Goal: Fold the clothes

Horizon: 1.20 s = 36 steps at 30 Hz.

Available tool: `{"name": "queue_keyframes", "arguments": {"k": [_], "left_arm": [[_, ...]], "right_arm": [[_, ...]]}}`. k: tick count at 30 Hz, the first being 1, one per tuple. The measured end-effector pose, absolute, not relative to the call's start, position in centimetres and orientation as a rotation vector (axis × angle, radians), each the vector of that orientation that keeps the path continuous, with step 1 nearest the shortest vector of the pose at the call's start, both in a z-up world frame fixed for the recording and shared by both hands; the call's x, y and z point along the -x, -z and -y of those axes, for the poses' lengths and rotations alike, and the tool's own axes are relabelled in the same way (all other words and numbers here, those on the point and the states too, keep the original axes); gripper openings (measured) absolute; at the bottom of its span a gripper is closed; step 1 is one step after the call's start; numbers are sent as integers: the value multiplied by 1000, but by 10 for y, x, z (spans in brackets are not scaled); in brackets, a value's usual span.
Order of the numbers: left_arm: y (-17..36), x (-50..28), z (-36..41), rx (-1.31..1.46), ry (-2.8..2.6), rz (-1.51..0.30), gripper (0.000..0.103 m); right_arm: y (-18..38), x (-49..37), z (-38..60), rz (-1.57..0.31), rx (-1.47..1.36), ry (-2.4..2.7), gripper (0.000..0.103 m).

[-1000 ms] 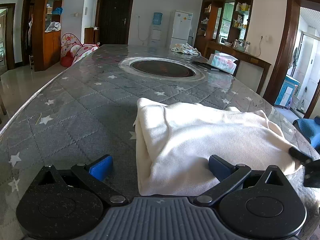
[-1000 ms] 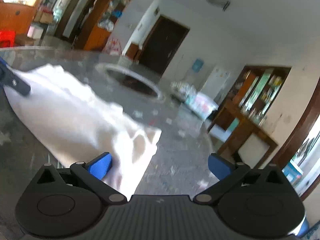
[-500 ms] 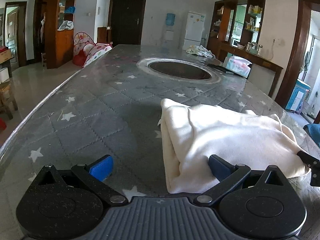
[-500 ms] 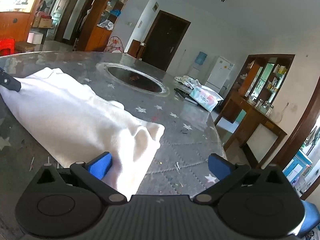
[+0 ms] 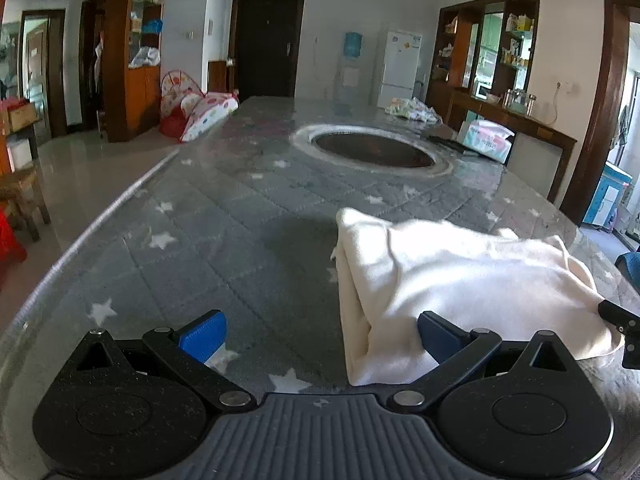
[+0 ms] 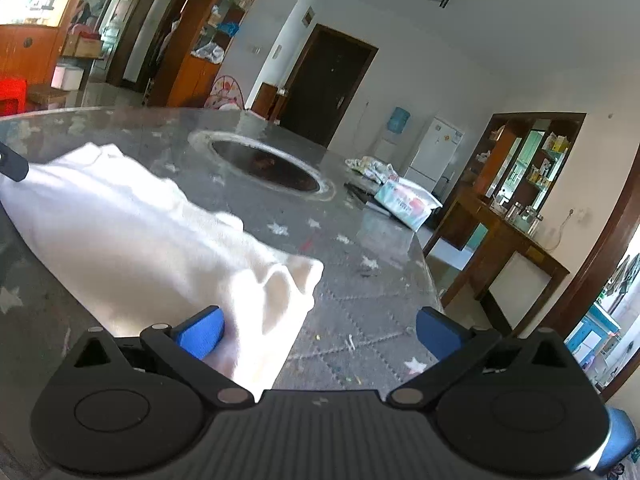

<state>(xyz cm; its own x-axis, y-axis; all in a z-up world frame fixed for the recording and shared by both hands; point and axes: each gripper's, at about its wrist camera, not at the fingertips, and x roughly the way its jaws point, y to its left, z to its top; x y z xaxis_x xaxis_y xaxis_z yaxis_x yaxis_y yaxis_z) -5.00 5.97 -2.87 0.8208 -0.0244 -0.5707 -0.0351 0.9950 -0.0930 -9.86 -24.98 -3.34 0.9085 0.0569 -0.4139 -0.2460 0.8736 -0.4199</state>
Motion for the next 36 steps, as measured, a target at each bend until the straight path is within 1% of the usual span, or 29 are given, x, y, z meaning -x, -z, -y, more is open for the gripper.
{"name": "queue_keyframes", "arguments": {"k": [6, 14, 18, 28, 33, 36], "left_arm": [[27, 52, -63, 95, -16, -598, 103], [26, 55, -66, 85, -27, -591, 103], [27, 53, -65, 76, -25, -599, 103], [23, 49, -59, 59, -6, -597, 103], [34, 40, -50, 23, 4, -645, 103], [36, 38, -54, 54, 10, -660, 103]], "right_arm": [[41, 94, 251, -457, 445, -177, 103], [33, 96, 252, -443, 433, -170, 103], [43, 90, 253, -480, 421, -174, 103], [28, 91, 249, -441, 421, -192, 103], [34, 85, 242, -463, 420, -214, 103], [39, 83, 239, -472, 429, -216, 103]]}}
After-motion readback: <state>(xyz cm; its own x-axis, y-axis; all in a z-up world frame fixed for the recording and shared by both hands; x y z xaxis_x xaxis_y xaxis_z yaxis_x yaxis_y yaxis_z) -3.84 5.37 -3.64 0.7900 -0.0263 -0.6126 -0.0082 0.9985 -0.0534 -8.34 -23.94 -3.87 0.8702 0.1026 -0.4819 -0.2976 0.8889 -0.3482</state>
